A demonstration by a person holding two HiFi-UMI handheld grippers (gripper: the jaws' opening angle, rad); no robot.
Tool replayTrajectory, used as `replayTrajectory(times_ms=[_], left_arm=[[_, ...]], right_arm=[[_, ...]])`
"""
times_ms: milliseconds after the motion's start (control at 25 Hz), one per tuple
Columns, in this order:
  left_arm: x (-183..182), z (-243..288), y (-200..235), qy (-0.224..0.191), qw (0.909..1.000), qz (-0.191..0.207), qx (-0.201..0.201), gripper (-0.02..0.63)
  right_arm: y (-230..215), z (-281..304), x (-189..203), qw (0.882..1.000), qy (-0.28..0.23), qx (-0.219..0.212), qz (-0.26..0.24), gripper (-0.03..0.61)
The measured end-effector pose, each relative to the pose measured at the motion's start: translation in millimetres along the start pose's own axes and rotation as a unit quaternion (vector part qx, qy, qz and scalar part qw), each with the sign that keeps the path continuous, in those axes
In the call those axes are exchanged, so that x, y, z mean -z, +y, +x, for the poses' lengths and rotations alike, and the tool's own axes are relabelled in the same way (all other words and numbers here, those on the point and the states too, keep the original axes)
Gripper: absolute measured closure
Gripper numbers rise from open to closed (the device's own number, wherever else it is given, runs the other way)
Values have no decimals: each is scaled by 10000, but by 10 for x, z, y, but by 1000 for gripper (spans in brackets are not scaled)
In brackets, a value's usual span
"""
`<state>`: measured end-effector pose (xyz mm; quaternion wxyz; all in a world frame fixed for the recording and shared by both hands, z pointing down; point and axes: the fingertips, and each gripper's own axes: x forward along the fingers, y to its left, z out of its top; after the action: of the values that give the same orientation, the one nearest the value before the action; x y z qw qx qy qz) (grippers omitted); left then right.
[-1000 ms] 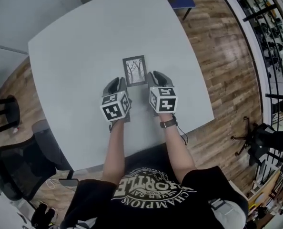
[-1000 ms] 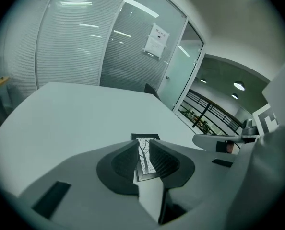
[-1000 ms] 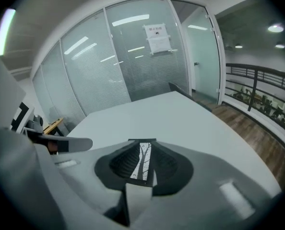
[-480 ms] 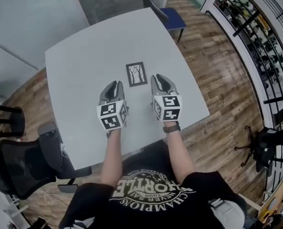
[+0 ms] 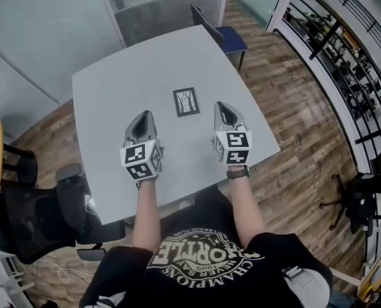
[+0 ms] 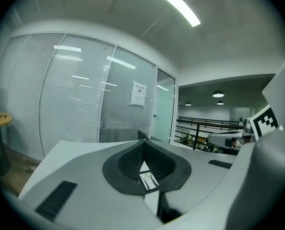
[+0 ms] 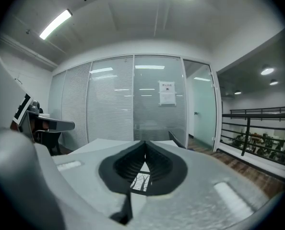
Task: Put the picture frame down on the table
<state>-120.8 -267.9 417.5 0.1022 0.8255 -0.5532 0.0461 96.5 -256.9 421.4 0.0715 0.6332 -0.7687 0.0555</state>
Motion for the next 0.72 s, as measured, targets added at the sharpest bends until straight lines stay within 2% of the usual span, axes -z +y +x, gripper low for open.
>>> replayTrajectory(times_ms=[240,720], left_arm=[[-80,-281,-99,-295,9995,82,104,606],[-36,-166,-279,-358,9988,107,314,608]], right_arm=[[72,-297,-87,9997,-198,66,-126,580],[12,-318,-55,9996,-187,93,-167,580]])
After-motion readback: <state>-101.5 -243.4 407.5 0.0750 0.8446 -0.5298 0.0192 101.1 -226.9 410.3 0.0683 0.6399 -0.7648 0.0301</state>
